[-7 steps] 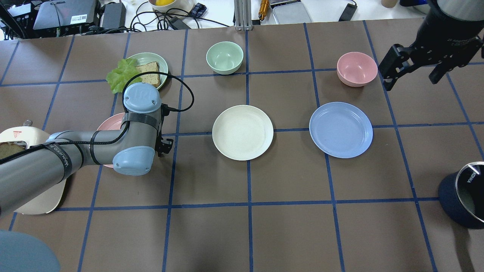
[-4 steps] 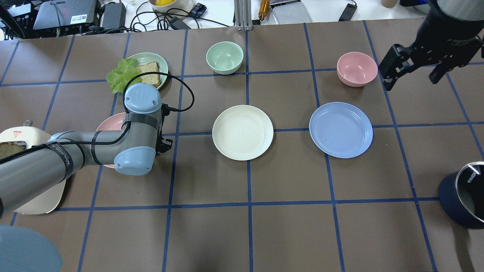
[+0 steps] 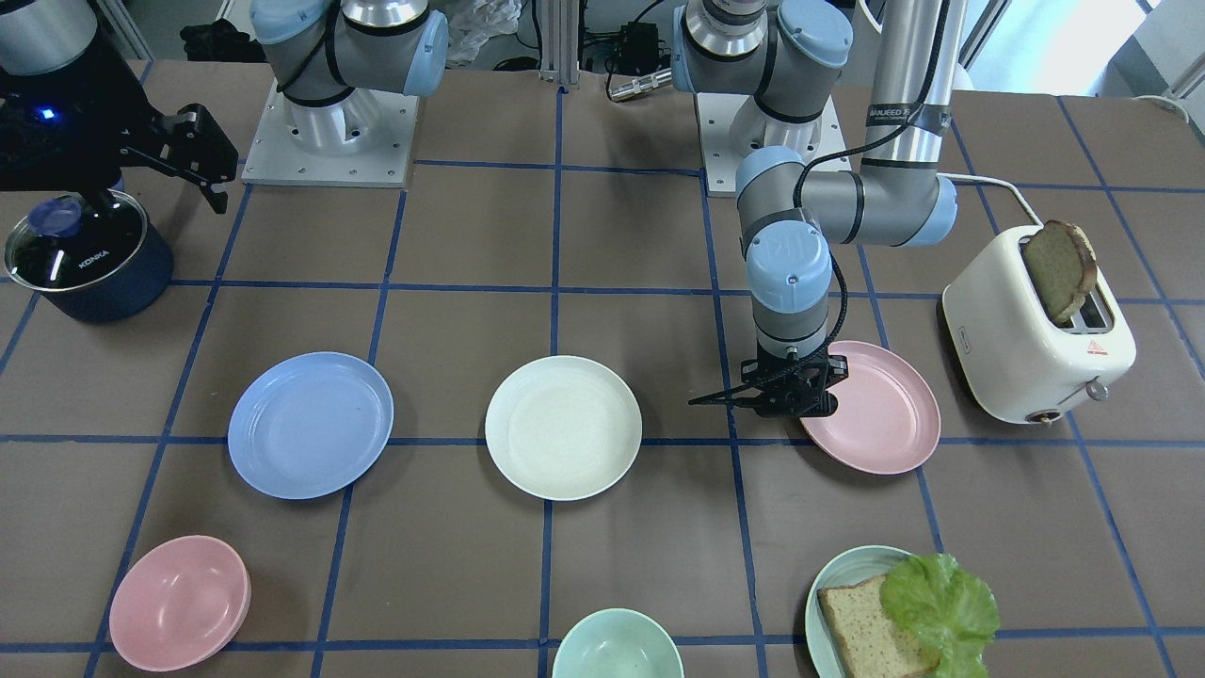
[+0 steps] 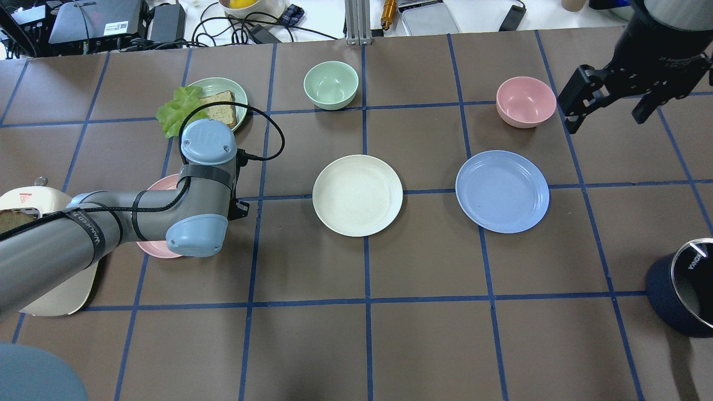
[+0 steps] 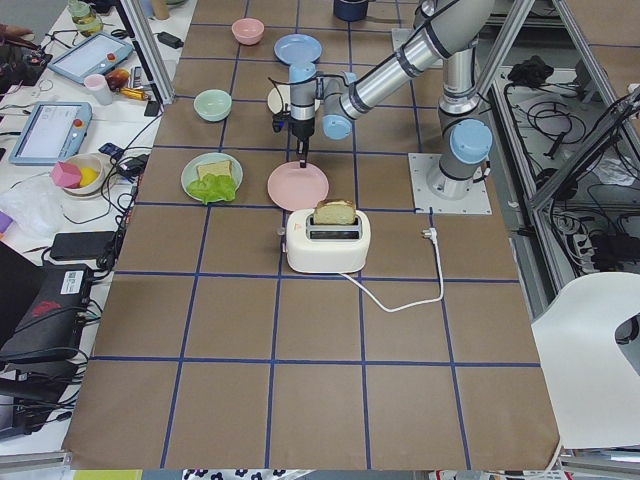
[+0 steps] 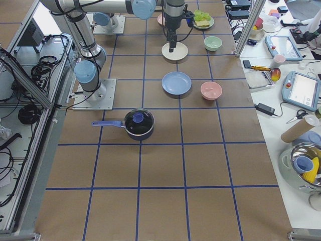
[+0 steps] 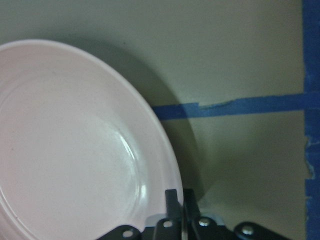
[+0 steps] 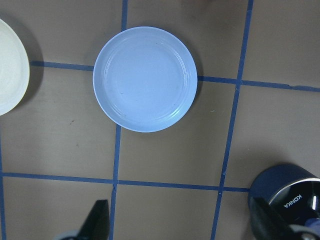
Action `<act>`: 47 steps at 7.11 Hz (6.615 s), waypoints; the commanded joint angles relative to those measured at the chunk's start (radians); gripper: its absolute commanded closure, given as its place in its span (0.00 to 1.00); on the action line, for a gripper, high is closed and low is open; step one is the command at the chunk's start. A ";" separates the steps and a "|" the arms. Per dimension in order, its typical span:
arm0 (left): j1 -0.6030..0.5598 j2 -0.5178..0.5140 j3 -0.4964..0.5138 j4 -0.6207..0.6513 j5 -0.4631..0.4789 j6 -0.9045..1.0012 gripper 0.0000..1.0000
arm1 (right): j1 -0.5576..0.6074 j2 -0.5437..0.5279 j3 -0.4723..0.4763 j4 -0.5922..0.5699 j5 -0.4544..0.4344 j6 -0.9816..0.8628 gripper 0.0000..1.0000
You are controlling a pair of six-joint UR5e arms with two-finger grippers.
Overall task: Stack three plates with pink and blue
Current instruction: 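Lift the pink plate with the left gripper toward the cream-white plate, then lower the pink plate onto the cream-white plate with the left gripper, then open the left gripper off the pink plate while the right gripper reaches out, then raise the left gripper away while the right gripper grasps the blue plate's rim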
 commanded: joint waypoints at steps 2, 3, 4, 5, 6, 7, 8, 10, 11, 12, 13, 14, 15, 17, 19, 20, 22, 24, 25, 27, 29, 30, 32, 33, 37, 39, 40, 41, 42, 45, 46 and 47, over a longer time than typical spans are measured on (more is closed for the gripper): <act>-0.031 0.015 0.037 -0.009 0.053 0.001 1.00 | 0.001 -0.001 0.000 0.000 0.000 0.000 0.00; -0.068 0.015 0.040 -0.005 0.126 0.004 1.00 | -0.001 0.000 0.000 0.000 0.000 0.000 0.00; -0.097 0.014 0.061 -0.016 0.157 0.025 1.00 | -0.001 0.000 0.000 0.000 0.000 0.000 0.00; -0.103 0.017 0.072 -0.020 0.150 0.028 1.00 | -0.001 0.000 0.000 0.000 0.000 0.000 0.00; -0.114 0.009 0.084 -0.020 0.145 0.028 1.00 | -0.001 -0.001 0.000 0.000 0.000 0.000 0.00; -0.140 0.008 0.100 -0.020 0.131 0.028 1.00 | -0.001 0.000 0.000 0.000 0.000 0.000 0.00; -0.177 0.006 0.123 -0.029 0.134 0.030 1.00 | -0.001 -0.001 0.000 0.000 0.000 0.000 0.00; -0.269 -0.003 0.152 -0.045 0.139 0.031 1.00 | -0.001 0.000 0.000 0.000 0.000 0.000 0.00; -0.318 -0.009 0.154 -0.045 0.141 0.031 1.00 | -0.001 -0.001 0.000 0.000 -0.002 0.000 0.00; -0.371 -0.011 0.154 -0.043 0.133 0.031 1.00 | -0.001 0.000 0.000 0.000 -0.002 0.000 0.00; -0.416 -0.012 0.157 -0.043 0.127 0.030 1.00 | -0.001 -0.001 0.000 0.000 0.000 0.000 0.00; -0.451 -0.009 0.157 -0.043 0.104 0.030 1.00 | -0.001 -0.001 0.000 0.000 -0.002 0.000 0.00; -0.483 -0.011 0.166 -0.043 0.101 0.030 1.00 | -0.001 -0.001 0.000 0.000 -0.002 0.000 0.00; -0.537 -0.022 0.209 -0.057 0.073 0.030 1.00 | -0.001 -0.001 0.000 0.000 -0.002 0.000 0.00; -0.573 -0.038 0.241 -0.089 0.038 0.033 1.00 | -0.001 -0.001 0.000 0.000 -0.002 0.000 0.00; -0.596 -0.051 0.247 -0.091 0.038 0.042 1.00 | -0.001 -0.001 0.000 0.000 -0.002 0.000 0.00; -0.619 -0.072 0.253 -0.089 0.035 0.077 1.00 | -0.001 -0.001 0.000 0.000 -0.003 0.000 0.00; -0.648 -0.106 0.293 -0.089 0.035 0.079 1.00 | -0.001 -0.001 0.000 0.000 -0.003 0.000 0.00; -0.654 -0.126 0.307 -0.089 0.035 0.079 1.00 | 0.001 -0.001 0.000 0.000 -0.006 0.000 0.00; -0.657 -0.158 0.315 -0.088 0.033 0.093 1.00 | -0.002 0.000 0.000 0.000 -0.006 -0.002 0.00; -0.660 -0.180 0.315 -0.085 0.033 0.105 1.00 | -0.012 0.005 -0.001 -0.001 -0.008 -0.002 0.00; -0.663 -0.186 0.315 -0.085 0.027 0.105 1.00 | -0.025 0.011 -0.003 -0.007 -0.008 -0.026 0.00; -0.663 -0.187 0.327 -0.080 -0.013 0.102 1.00 | -0.096 0.037 -0.005 -0.009 0.009 -0.072 0.00; -0.663 -0.190 0.350 -0.086 -0.008 0.102 0.93 | -0.101 0.052 0.000 -0.023 0.008 -0.077 0.00; -0.659 -0.168 0.374 -0.112 -0.001 0.126 0.43 | -0.096 0.152 0.001 -0.055 0.021 -0.069 0.00; -0.653 -0.125 0.378 -0.166 0.004 0.128 0.28 | -0.090 0.237 0.026 -0.156 0.046 -0.078 0.00; -0.639 -0.099 0.381 -0.171 0.001 0.128 0.23 | -0.094 0.293 0.060 -0.238 0.038 -0.086 0.00; -0.619 -0.069 0.393 -0.218 -0.004 0.129 0.17 | -0.096 0.307 0.104 -0.330 0.041 -0.090 0.00; -0.598 -0.040 0.416 -0.282 -0.004 0.130 0.15 | -0.093 0.310 0.179 -0.433 0.047 -0.091 0.00; -0.481 0.055 0.492 -0.461 -0.071 0.134 0.08 | -0.099 0.327 0.325 -0.682 0.038 -0.107 0.07; -0.446 0.084 0.509 -0.505 -0.082 0.177 0.06 | -0.107 0.374 0.325 -0.693 0.040 -0.104 0.08; -0.414 0.109 0.517 -0.537 -0.082 0.203 0.05 | -0.113 0.411 0.328 -0.720 0.049 -0.101 0.11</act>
